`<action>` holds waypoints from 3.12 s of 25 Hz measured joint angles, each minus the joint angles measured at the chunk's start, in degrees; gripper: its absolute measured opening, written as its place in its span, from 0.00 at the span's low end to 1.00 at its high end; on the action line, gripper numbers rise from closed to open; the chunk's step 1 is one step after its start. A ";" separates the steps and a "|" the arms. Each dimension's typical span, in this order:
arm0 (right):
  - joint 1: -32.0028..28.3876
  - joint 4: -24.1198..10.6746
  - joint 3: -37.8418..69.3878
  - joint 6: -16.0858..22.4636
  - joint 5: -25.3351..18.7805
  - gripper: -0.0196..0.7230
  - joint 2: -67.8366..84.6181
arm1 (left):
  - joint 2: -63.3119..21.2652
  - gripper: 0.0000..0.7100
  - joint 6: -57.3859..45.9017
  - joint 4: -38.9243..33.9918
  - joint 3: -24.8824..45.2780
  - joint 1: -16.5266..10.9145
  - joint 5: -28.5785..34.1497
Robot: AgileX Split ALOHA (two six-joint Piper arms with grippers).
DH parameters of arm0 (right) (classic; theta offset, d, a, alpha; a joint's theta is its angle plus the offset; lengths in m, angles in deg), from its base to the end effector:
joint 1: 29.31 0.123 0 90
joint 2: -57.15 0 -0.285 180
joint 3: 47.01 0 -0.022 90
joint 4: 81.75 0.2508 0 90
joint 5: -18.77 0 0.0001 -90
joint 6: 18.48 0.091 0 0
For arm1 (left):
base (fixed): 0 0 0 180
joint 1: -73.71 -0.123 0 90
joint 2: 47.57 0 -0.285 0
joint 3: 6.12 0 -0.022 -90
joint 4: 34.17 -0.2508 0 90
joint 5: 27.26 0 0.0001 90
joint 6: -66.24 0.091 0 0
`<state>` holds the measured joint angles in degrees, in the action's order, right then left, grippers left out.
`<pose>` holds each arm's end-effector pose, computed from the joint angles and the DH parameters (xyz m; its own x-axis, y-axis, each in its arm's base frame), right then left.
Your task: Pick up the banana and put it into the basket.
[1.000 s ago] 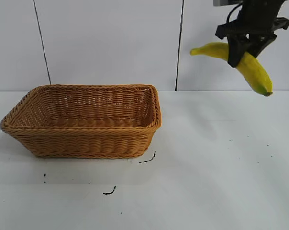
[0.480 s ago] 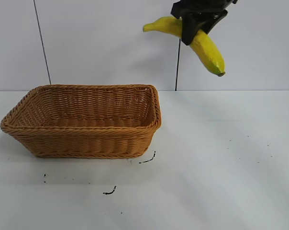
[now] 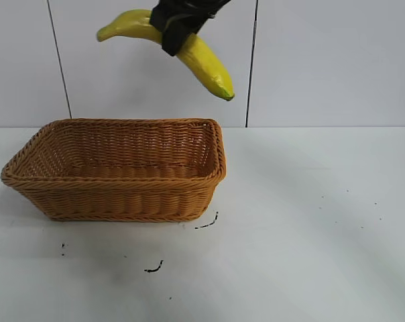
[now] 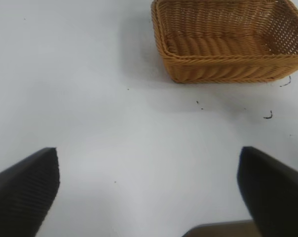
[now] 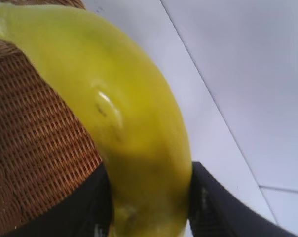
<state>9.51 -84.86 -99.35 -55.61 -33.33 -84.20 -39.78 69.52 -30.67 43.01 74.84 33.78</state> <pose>0.4154 0.3292 0.2565 -0.0894 -0.8797 -0.4671 -0.8519 0.3105 -0.4217 -0.0041 -0.0048 0.2743 -0.4660 0.0368 -0.8840 0.0798 0.9968 -0.0006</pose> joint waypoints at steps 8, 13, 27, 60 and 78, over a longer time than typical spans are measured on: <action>0.43 -0.81 0.00 -0.03 3.29 0.46 -6.92 | 0.00 0.98 0.00 0.00 0.00 0.00 0.00; 0.43 0.17 0.00 0.13 3.29 0.46 -8.45 | 0.00 0.98 0.00 0.00 0.00 0.00 0.00; 0.43 2.53 0.00 5.27 2.84 0.94 -7.82 | 0.00 0.98 0.00 0.00 0.00 0.00 0.00; -31.60 4.31 -0.12 29.61 -17.49 0.95 4.94 | 0.00 0.98 0.00 0.00 0.00 0.00 0.00; -39.31 5.80 19.48 30.15 -17.54 0.95 15.87 | 0.00 0.98 0.00 0.00 0.00 0.00 0.00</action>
<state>-29.79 -79.06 -79.87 -25.46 -50.88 -68.33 -39.78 69.52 -30.67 43.01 74.84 33.78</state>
